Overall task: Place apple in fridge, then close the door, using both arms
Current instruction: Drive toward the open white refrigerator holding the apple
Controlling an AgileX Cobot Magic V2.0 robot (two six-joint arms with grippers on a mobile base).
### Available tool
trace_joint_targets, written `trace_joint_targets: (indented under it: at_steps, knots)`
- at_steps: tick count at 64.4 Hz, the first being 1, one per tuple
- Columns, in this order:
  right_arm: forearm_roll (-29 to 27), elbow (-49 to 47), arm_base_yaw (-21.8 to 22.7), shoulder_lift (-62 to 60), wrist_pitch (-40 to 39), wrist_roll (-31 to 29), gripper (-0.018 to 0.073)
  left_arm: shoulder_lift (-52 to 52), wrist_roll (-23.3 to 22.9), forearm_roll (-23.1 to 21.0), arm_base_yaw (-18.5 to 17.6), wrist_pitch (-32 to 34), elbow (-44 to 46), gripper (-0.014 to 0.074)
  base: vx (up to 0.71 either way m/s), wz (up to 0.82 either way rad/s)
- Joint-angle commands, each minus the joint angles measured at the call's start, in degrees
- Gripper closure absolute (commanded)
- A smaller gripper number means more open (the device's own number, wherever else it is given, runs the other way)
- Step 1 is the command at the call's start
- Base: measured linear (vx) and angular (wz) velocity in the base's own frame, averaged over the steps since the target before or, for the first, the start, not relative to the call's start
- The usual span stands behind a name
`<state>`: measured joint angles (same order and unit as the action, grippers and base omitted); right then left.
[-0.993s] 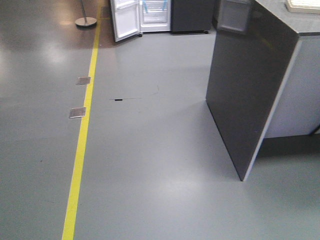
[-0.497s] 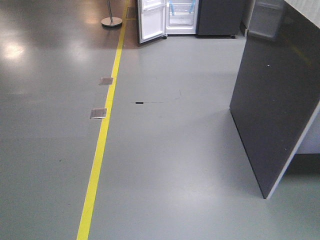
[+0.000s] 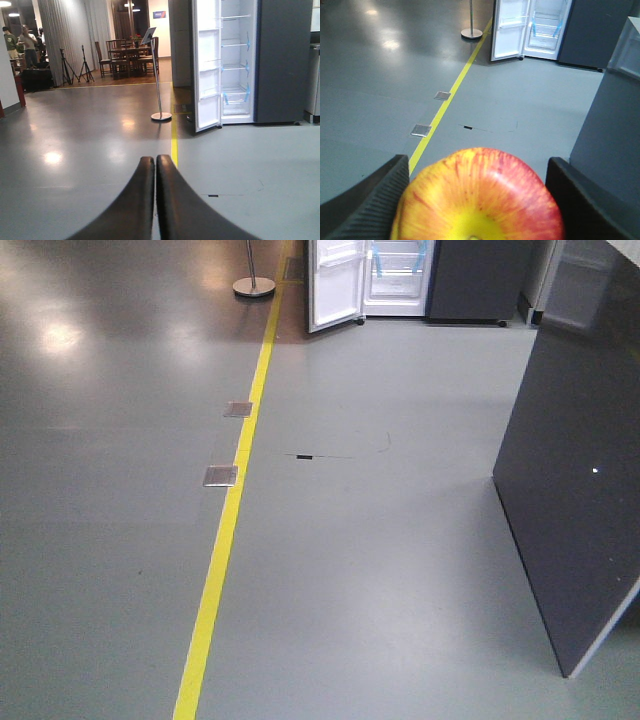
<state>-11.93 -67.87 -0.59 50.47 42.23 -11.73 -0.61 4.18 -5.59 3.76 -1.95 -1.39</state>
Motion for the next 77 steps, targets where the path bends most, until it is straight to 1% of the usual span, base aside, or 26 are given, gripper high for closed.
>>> trace_joint_targets:
  at_steps: [1, 32, 77]
  knots:
    - [-0.52, -1.44, 0.08, -0.34, -4.69, -0.42, 0.0461, -0.87, -0.56, -0.41, -0.34, 4.39, 1.02, 0.0603, 0.18, 0.12]
    - [-0.52, -1.44, 0.08, -0.34, -4.69, -0.42, 0.0461, -0.87, -0.56, -0.41, -0.34, 4.39, 1.02, 0.0603, 0.18, 0.07]
    - [-0.52, -1.44, 0.08, -0.34, -4.69, -0.42, 0.0461, -0.87, -0.56, -0.41, -0.34, 4.39, 1.02, 0.0603, 0.21, -0.05]
